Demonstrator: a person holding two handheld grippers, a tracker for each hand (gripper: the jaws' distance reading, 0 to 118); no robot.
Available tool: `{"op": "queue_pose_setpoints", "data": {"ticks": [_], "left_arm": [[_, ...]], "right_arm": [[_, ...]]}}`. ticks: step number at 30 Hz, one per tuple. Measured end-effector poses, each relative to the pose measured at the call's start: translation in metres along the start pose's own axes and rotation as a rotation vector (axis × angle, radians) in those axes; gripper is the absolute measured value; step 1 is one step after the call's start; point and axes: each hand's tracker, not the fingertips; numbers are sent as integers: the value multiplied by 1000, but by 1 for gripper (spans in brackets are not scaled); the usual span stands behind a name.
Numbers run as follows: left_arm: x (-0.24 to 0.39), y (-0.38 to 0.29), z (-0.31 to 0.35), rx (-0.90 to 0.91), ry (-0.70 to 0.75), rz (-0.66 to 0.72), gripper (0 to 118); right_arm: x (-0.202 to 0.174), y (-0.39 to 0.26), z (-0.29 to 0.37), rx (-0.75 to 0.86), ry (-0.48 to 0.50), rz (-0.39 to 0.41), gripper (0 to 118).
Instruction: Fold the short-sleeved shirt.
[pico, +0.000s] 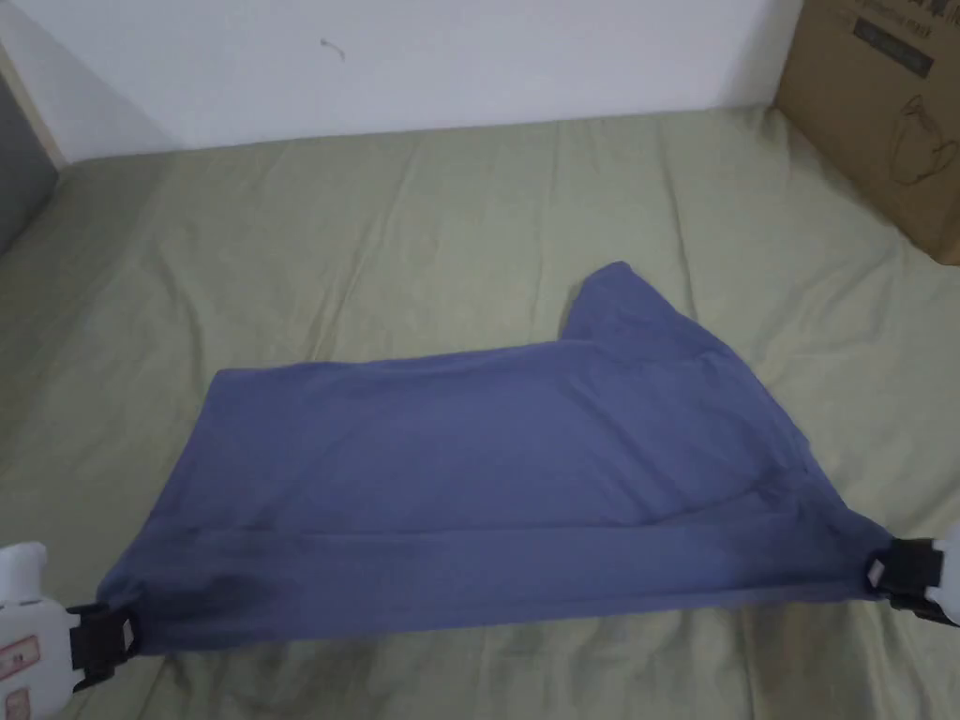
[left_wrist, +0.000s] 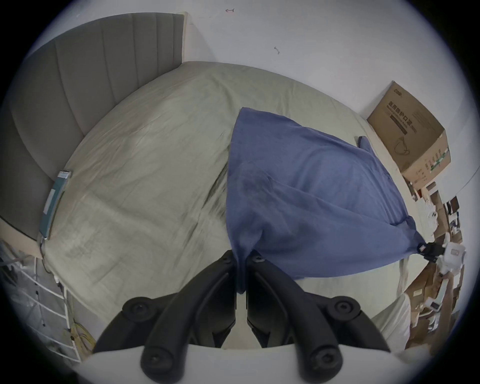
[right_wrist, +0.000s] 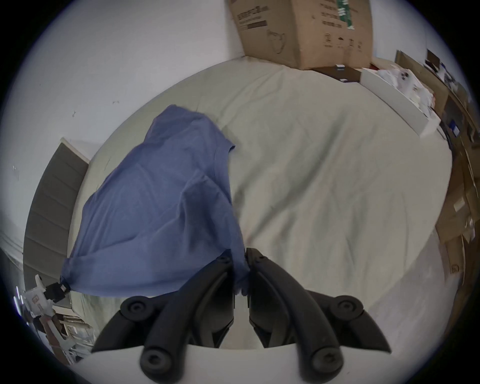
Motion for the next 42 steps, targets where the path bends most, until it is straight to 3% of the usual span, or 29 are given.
{"op": "queue_pose_setpoints", "data": {"ticks": [9, 10, 11, 12, 13, 14, 15, 17, 18, 19, 20, 21, 22, 25, 27, 31, 32, 35, 36, 38, 42], "left_arm": [[-31, -78, -2, -131, 2, 40, 5], [-30, -78, -2, -126, -6, 41, 7], [-28, -76, 2, -120, -7, 46, 15], [-27, -73, 5, -120, 8, 45, 40], [-28, -70, 8, -107, 42, 34, 61], [-28, -65, 12, -91, 46, 30, 77], [-27, -59, 17, -73, 53, 31, 86], [-23, -47, 30, -12, 41, 46, 82], [-19, -40, 34, 22, 11, 59, 72], [-15, -34, 39, 62, -24, 71, 50], [-8, -28, 41, 89, -58, 67, 18], [-1, -23, 38, 104, -65, 57, 0], [4, -19, 33, 118, -32, 27, 0], [16, -11, 9, 13, -48, -13, 0], [23, -6, -5, 18, -56, -23, 0], [36, 11, -18, 24, -58, -49, 0], [38, 18, -22, 25, -71, -43, 0], [44, 33, -38, 25, -88, -34, 0], [47, 38, -43, 22, -89, -35, 0], [51, 46, -54, 21, -88, -42, 0], [54, 59, -71, 4, -92, -44, 0]], "right_arm": [[29, -84, -1, -95, -33, 16, 8], [29, -84, 1, -79, -21, 3, 14], [28, -80, 1, -68, -41, 8, 27], [26, -76, 5, -51, -91, 29, 53], [24, -71, 11, -23, -99, 55, 64], [23, -66, 18, 12, -87, 71, 64], [18, -60, 26, 43, -75, 85, 64], [10, -47, 36, 67, -68, 100, 64], [5, -41, 41, 101, -55, 104, 59], [-2, -38, 44, 141, -43, 110, 46], [-8, -32, 46, 169, -46, 100, 19], [-14, -27, 42, 165, -65, 78, 2], [-18, -23, 37, 173, -80, 32, 2], [-27, -15, 10, 128, 1, -43, 1], [-28, -4, -13, 94, 59, -23, 1], [-49, 35, -45, 85, 28, 69, 1], [-56, 48, -55, 78, -2, 77, 2], [-74, 95, -93, 52, 6, 170, 59], [-79, 110, -107, 52, 20, 200, 71], [-89, 140, -137, 24, 3, 244, 72], [-103, 177, -193, -16, -120, 364, 72]]}}
